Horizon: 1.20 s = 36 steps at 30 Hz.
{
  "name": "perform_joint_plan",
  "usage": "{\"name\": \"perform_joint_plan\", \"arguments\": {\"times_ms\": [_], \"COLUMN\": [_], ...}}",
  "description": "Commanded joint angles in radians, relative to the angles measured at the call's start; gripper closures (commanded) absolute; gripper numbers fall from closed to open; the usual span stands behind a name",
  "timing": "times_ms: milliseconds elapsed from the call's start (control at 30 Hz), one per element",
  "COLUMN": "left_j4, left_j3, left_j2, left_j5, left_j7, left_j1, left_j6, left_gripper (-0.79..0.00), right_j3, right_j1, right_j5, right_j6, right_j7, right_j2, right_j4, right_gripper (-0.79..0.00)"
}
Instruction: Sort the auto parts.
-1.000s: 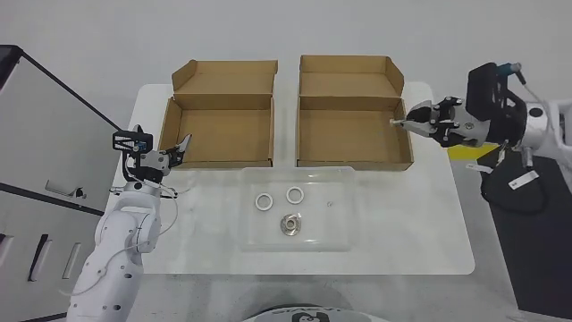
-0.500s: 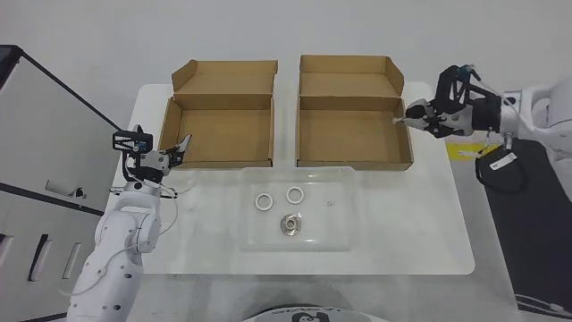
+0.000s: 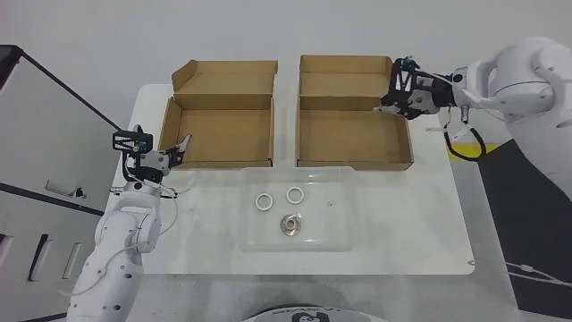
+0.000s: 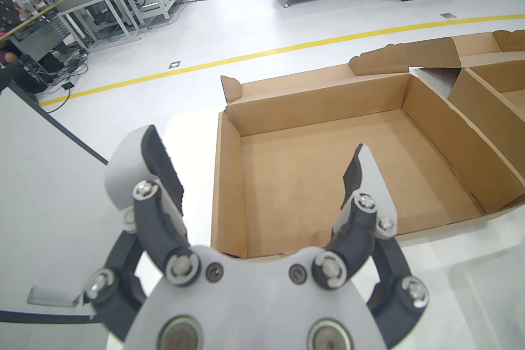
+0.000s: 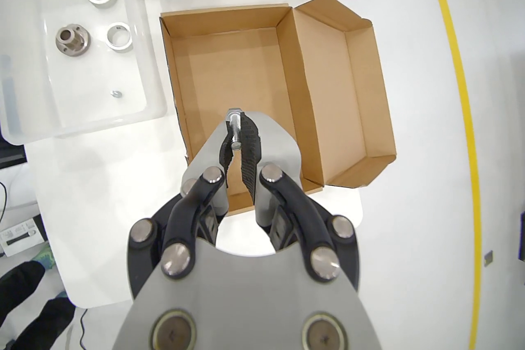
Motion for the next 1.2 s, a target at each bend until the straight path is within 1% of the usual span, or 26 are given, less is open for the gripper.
{"name": "perform_joint_plan", "arguments": {"times_ms": [0,267,533,833,1033,1167], "left_j4": [0.0,0.0,0.0,0.0,0.0,0.0], "left_j3": [0.0,0.0,0.0,0.0,0.0,0.0], "left_j2": [0.0,0.0,0.0,0.0,0.0,0.0], "left_j5": [0.0,0.0,0.0,0.0,0.0,0.0], "left_j7": [0.0,0.0,0.0,0.0,0.0,0.0], "left_j1": [0.0,0.0,0.0,0.0,0.0,0.0], "left_j6": [0.0,0.0,0.0,0.0,0.0,0.0], "left_gripper": [-0.785,-0.785,-0.785,-0.785,-0.785,-0.785], "right_j3": [-0.052,-0.252,-0.416,-0.54,-0.589,-0.601], "right_j1": [0.043,0.183,0.28,0.325,0.333,0.326], "right_j5": [-0.014,-0.07,-0.08,-0.1,-0.12,-0.13], "right_j6": [-0.008,-0.008,-0.016,-0.013,-0.006,-0.006], "right_j7": [-0.008,-0.008,-0.017,-0.013,-0.006,-0.006], "right_j2": [-0.017,-0.093,-0.176,-0.256,-0.298,-0.319], "right_j4": [0.029,0.127,0.235,0.323,0.375,0.41], "right_gripper": [0.0,0.0,0.0,0.0,0.0,0.0]}}
